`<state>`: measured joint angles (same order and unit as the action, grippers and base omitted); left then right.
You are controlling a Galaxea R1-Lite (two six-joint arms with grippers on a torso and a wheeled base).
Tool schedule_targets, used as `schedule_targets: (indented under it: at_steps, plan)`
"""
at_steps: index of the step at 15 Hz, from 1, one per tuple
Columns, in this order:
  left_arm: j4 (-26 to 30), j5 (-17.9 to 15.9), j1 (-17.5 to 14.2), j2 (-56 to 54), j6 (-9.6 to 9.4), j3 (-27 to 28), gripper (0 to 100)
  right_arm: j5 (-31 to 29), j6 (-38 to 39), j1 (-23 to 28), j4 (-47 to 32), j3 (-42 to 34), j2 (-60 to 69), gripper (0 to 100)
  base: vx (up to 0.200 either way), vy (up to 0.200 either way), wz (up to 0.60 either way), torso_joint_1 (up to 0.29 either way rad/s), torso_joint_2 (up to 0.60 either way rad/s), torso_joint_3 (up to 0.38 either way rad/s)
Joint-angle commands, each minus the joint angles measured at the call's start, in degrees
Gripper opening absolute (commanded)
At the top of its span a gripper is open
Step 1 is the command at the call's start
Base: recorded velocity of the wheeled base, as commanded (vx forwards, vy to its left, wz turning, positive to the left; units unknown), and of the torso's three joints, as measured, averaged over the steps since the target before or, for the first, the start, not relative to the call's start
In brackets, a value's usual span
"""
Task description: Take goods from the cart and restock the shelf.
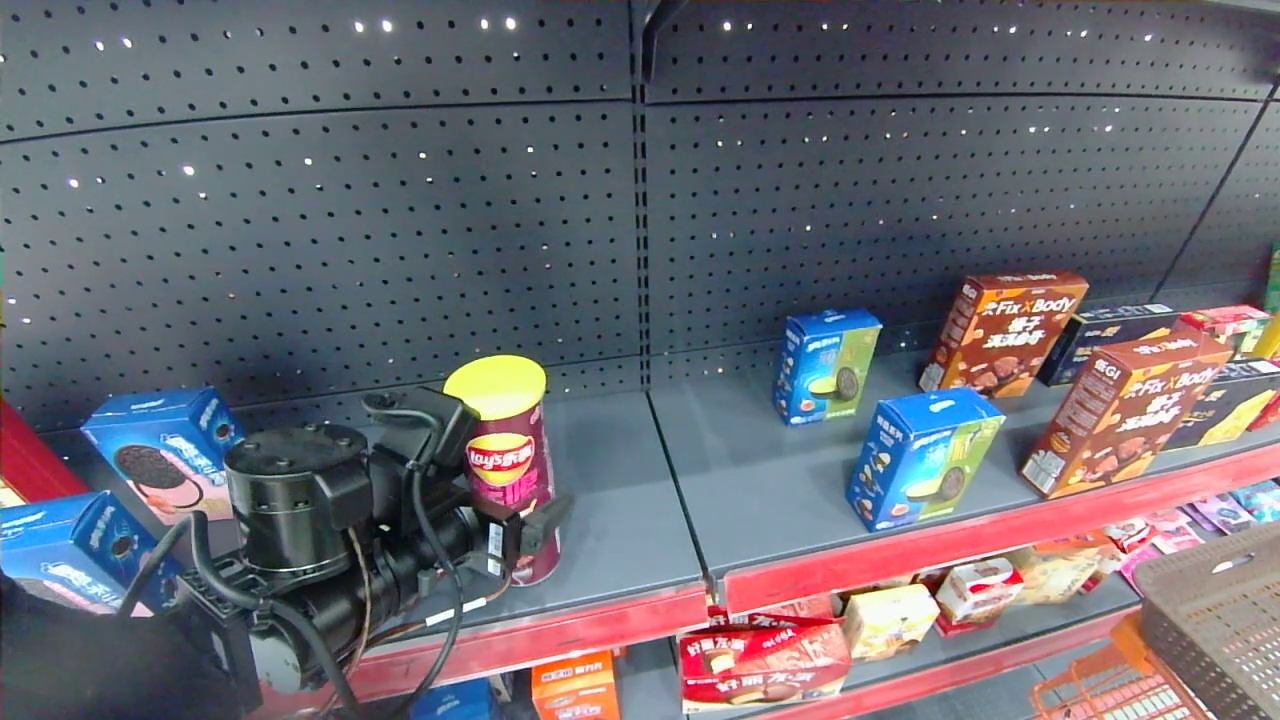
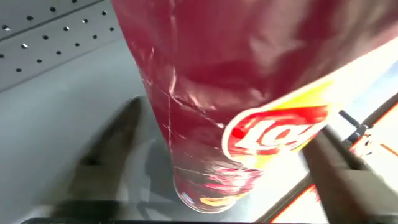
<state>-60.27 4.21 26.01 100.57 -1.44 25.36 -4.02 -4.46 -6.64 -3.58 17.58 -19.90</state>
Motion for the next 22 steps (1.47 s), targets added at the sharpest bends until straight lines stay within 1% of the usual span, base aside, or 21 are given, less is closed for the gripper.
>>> schedule_targets:
  at_steps: [1,4,5,6,7,8,11,14,16,20,22]
  plan:
    - [0.42,0.01,-0.35,0.41,-0.23,-0.22,100,-0.02,-0.02,-0.04,-0.02,0.00,0.03,0,0.000,0.000,0.00,0.000,0.00,0.000]
    - [0.42,0.01,-0.44,-0.90,-0.23,-0.92,100,-0.02,-0.02,-0.04,-0.02,-0.09,0.03,0,0.000,0.000,0.00,0.000,0.00,0.000]
    - [0.42,0.01,-0.44,-1.52,-0.23,-1.80,100,-0.02,-0.02,-0.04,-0.02,-0.09,0.12,0,0.000,0.000,0.00,0.000,0.00,0.000]
    - [0.42,0.01,-0.53,-2.84,-0.23,-3.82,100,-0.02,-0.02,-0.04,-0.02,-0.09,0.12,0,0.000,0.000,0.00,0.000,0.00,0.000]
    - [-0.02,0.01,-0.88,-3.89,-0.23,-4.88,100,-0.02,-0.02,-0.04,-0.02,-0.18,0.30,0,0.000,0.000,0.00,0.000,0.00,0.000]
    - [-0.55,-0.07,-1.93,-5.04,-0.32,-5.49,100,-0.02,-0.02,-0.04,-0.11,-0.18,0.30,0,0.000,0.000,0.00,0.000,0.00,0.000]
    - [-0.90,-0.25,-2.46,-7.76,-1.02,-4.97,100,-0.02,-0.02,-0.04,-2.22,-0.09,1.17,0,0.000,0.000,0.00,0.000,0.00,0.000]
    - [-1.17,-0.34,-2.37,-10.13,-0.93,-4.53,100,-0.02,-0.02,-0.04,-3.27,0.00,2.32,0,0.000,0.000,0.00,0.000,0.00,0.000]
    - [-1.08,-0.25,-2.37,-12.24,-0.93,-5.23,100,-0.20,-0.02,-0.04,-3.36,0.53,2.23,0,0.000,0.000,0.00,0.000,0.00,0.000]
    - [-0.37,0.01,-2.46,-18.92,-0.85,-9.18,100,-0.28,-0.02,0.05,-3.36,0.53,2.32,0,0.000,0.000,0.00,0.000,0.00,0.000]
    - [0.68,0.01,-2.28,-24.55,-0.85,-13.58,100,-0.28,-0.02,0.05,-3.36,0.35,2.32,0,0.000,0.000,0.00,0.000,0.00,0.000]
